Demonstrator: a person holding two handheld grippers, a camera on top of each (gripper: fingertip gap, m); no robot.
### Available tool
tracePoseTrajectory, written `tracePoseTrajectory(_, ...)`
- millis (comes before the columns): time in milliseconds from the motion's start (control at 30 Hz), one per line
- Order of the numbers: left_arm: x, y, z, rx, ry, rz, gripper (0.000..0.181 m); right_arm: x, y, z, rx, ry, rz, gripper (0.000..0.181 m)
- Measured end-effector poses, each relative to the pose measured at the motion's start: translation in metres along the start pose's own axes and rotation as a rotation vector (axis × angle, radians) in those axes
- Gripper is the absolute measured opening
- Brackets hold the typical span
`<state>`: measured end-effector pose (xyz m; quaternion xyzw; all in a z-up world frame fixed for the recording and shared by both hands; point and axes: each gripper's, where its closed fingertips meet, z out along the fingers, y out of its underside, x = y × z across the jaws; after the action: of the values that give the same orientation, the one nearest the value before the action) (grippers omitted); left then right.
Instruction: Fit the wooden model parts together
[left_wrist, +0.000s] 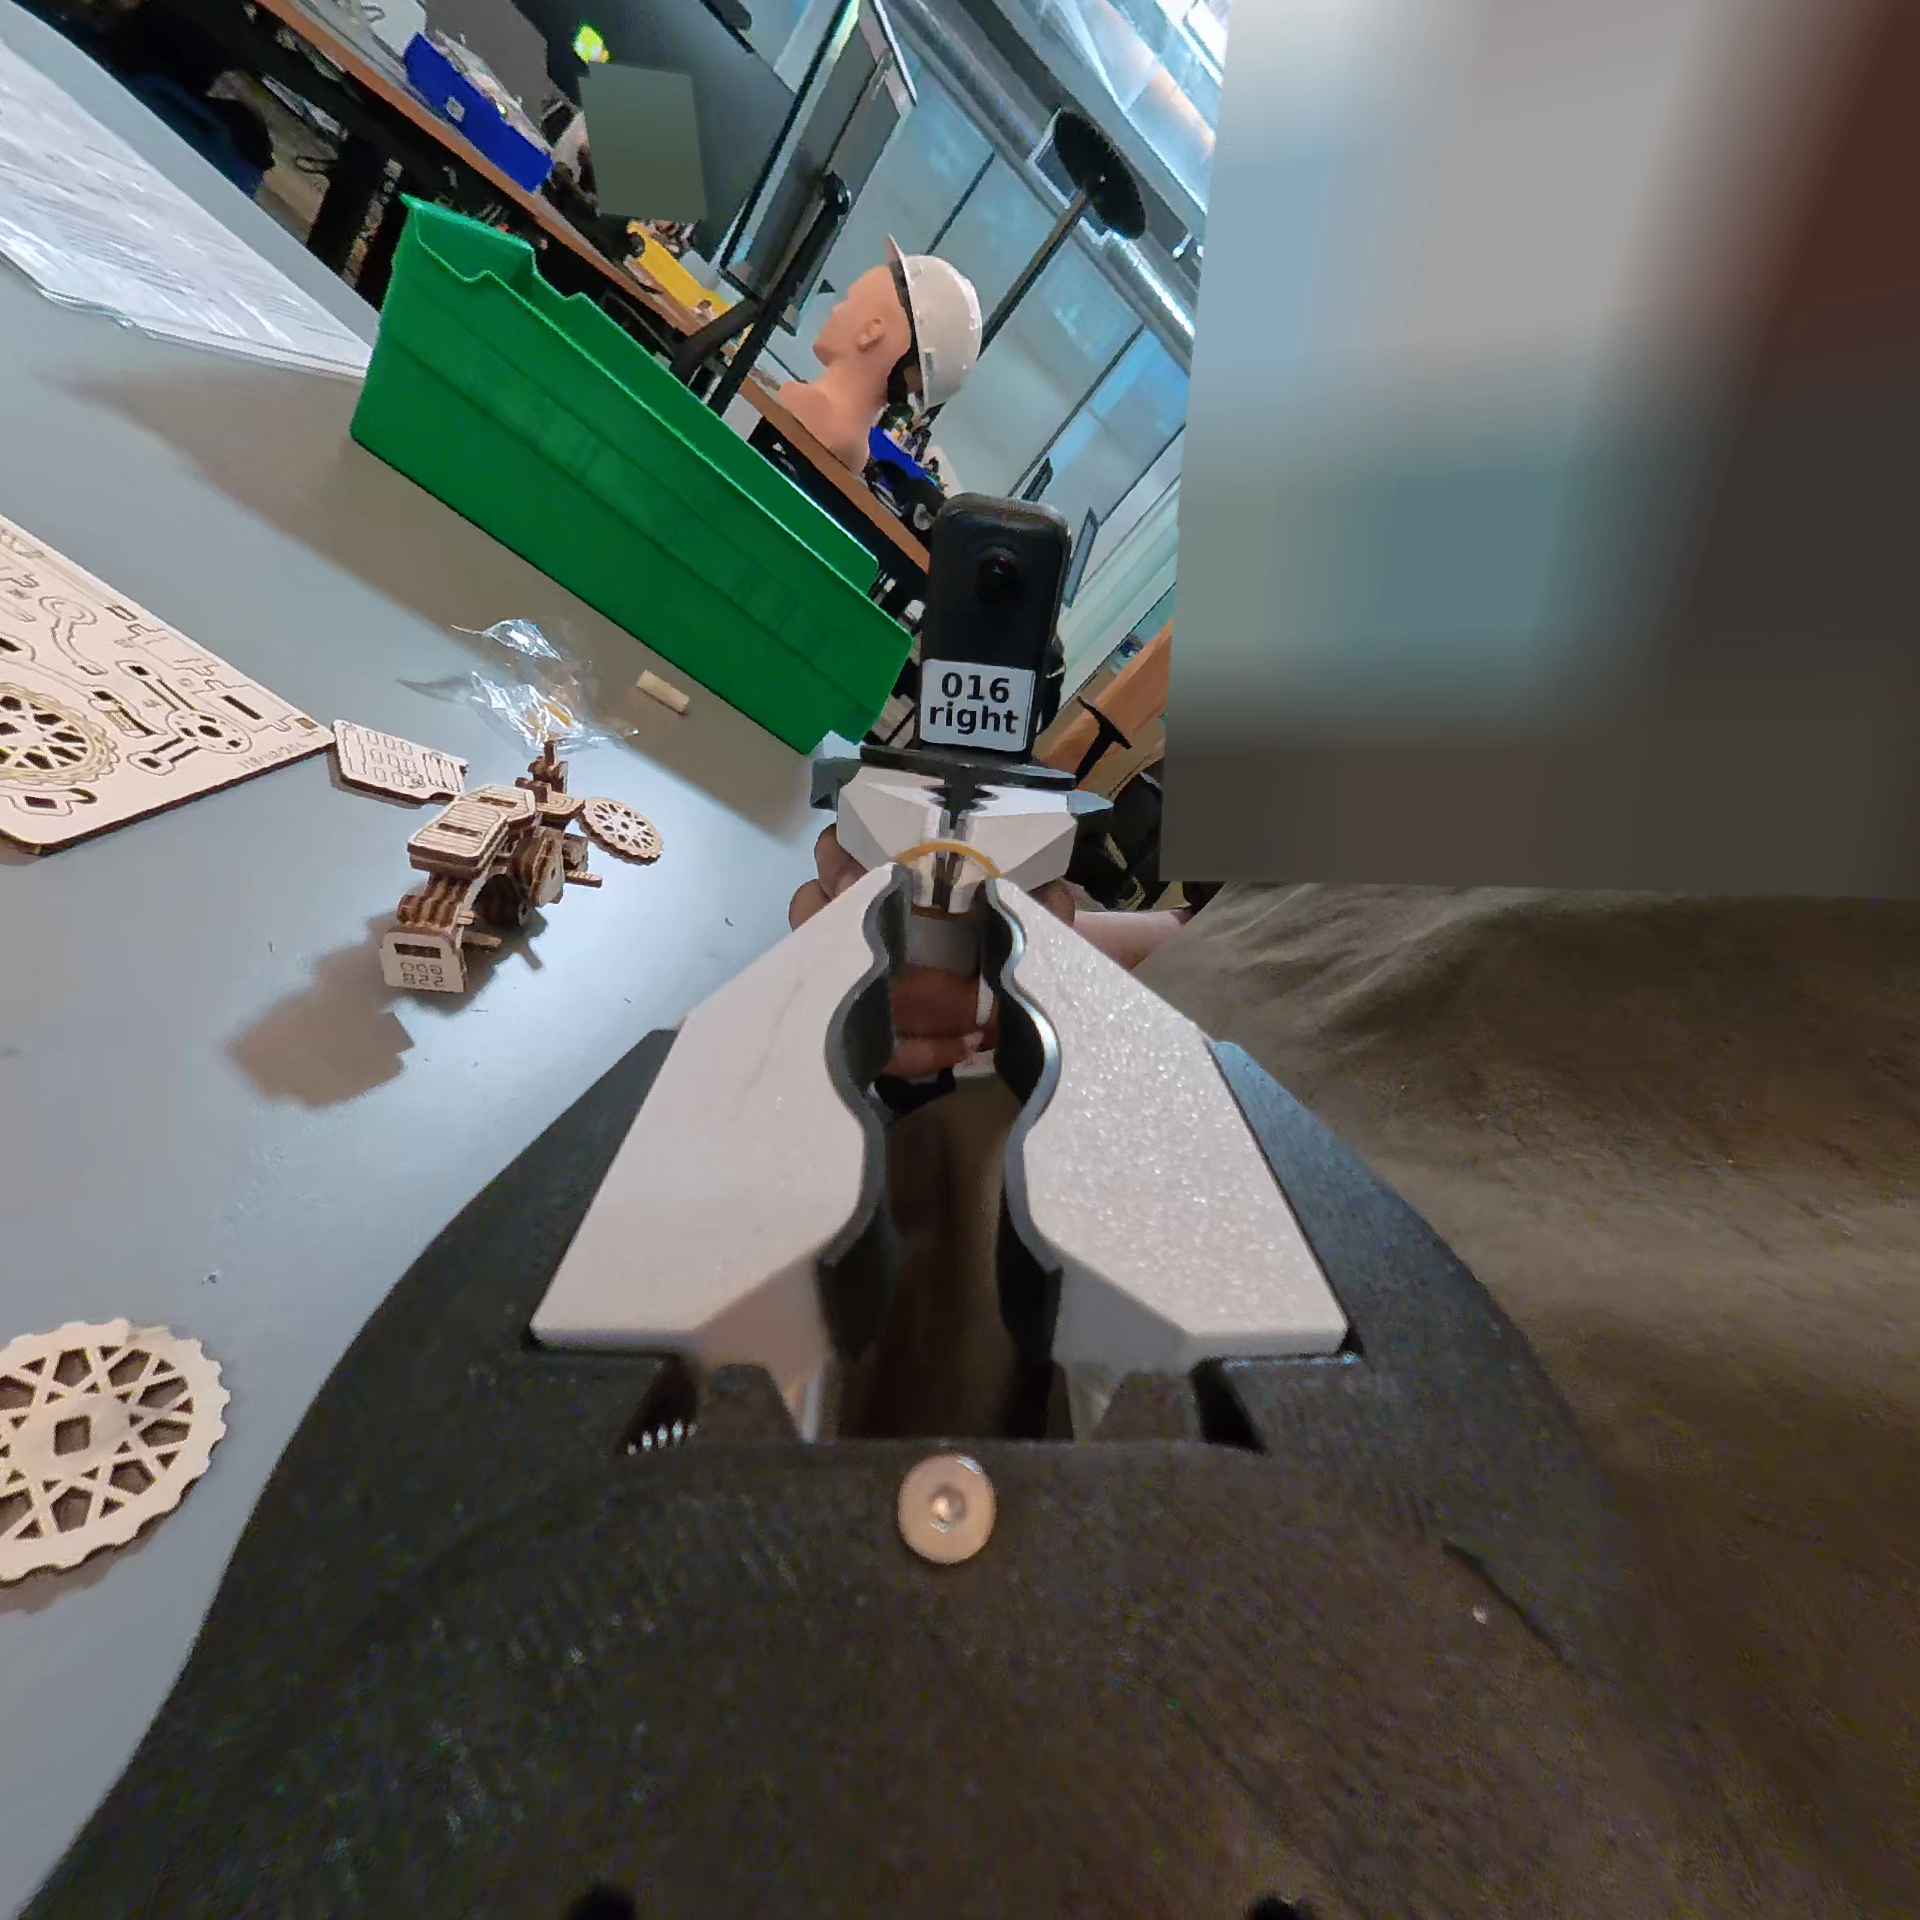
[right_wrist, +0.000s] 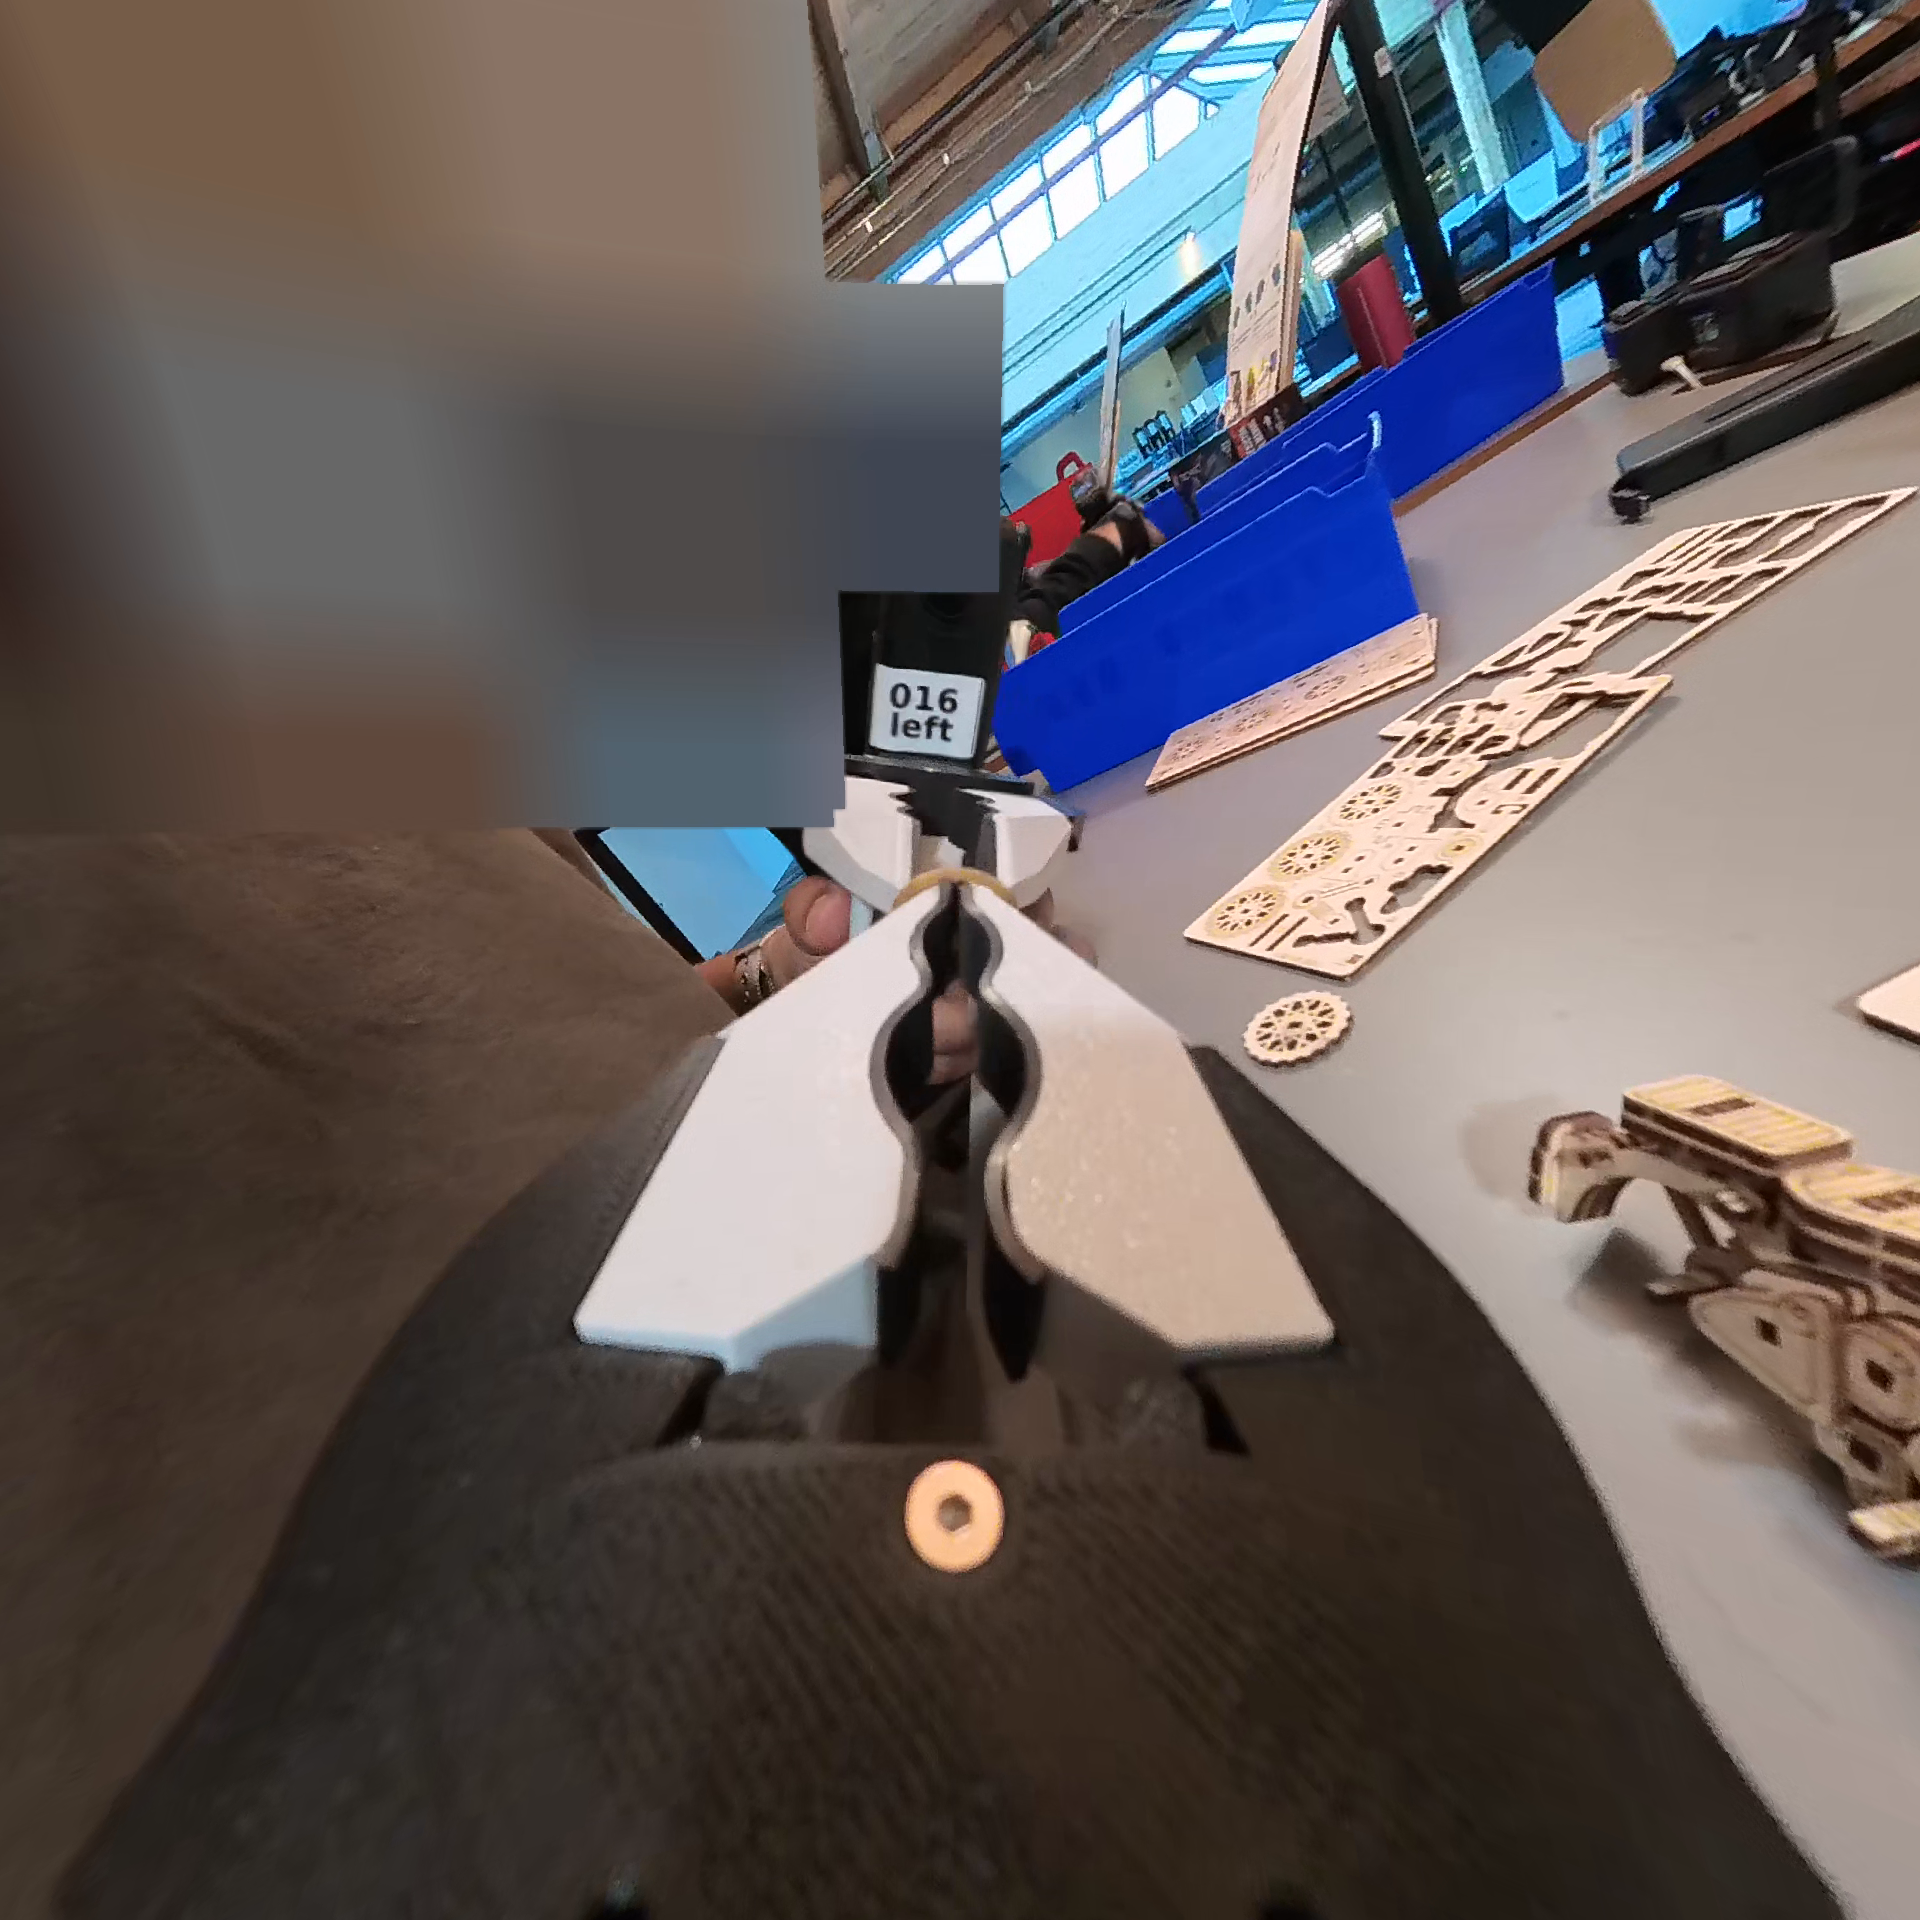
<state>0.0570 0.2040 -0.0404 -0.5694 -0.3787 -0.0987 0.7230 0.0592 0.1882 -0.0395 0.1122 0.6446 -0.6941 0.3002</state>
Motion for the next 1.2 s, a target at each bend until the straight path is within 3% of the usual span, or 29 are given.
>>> tracePoseTrajectory(633, -0.004, 0.011, -0.002, -0.063, -0.011, -0.038, 0.013, 0.002, 0.013, 0.000, -0.104, 0.002, 0.011, 0.000)
tracePoseTrajectory(1200, -0.002, 0.011, -0.001, -0.044, 0.029, -0.084, 0.014, 0.000, 0.012, -0.001, -0.090, -0.004, -0.005, 0.000)
